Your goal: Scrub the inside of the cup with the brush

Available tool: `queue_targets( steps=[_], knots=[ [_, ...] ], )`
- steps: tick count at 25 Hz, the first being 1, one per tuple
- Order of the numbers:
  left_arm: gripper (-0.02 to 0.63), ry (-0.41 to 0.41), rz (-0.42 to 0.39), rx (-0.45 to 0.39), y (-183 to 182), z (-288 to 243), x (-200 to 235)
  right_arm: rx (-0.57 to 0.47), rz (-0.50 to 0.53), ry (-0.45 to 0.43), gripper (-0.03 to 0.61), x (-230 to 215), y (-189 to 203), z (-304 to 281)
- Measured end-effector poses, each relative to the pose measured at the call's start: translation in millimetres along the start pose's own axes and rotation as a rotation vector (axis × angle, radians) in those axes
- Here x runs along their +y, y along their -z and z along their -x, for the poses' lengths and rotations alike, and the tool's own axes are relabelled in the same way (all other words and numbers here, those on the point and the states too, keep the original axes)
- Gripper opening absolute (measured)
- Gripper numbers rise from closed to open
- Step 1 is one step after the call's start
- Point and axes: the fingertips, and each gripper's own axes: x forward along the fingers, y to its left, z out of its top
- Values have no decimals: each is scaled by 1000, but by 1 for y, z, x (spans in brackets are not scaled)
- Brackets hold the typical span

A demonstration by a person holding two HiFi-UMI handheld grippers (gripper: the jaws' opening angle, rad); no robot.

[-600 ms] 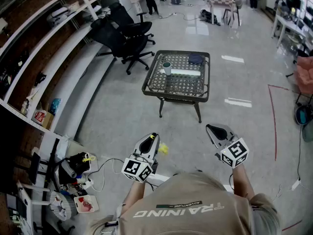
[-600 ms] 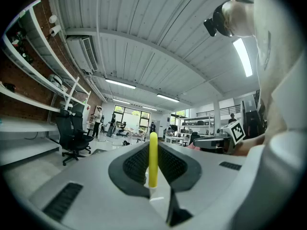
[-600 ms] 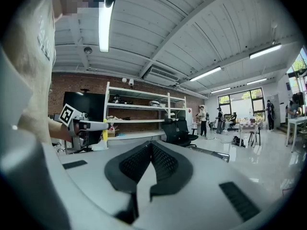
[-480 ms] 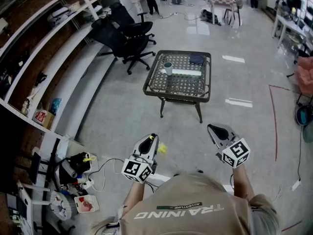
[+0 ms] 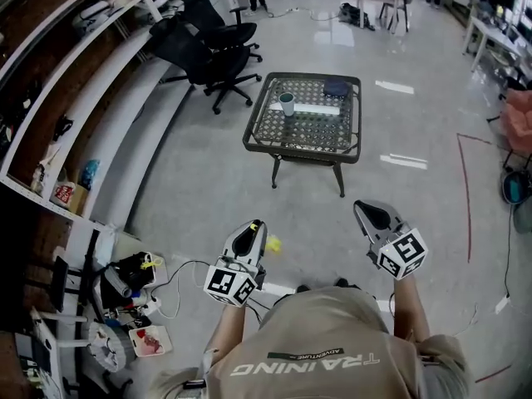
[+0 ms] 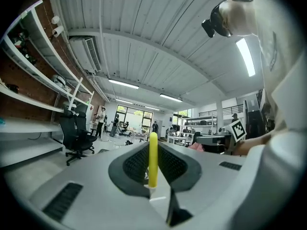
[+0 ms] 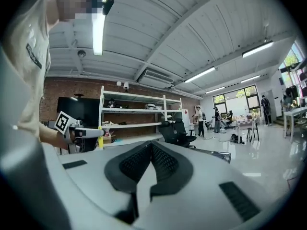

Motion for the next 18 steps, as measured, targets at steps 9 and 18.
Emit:
queue_targets(
  steps=[9,18],
  knots=[
    [51,24,44,1,12,-8,15,-10,-3,44,17,4,-1,-10],
    [51,28,92,21,13,-32,33,51,-40,2,17,-12,18,-41]
  ],
)
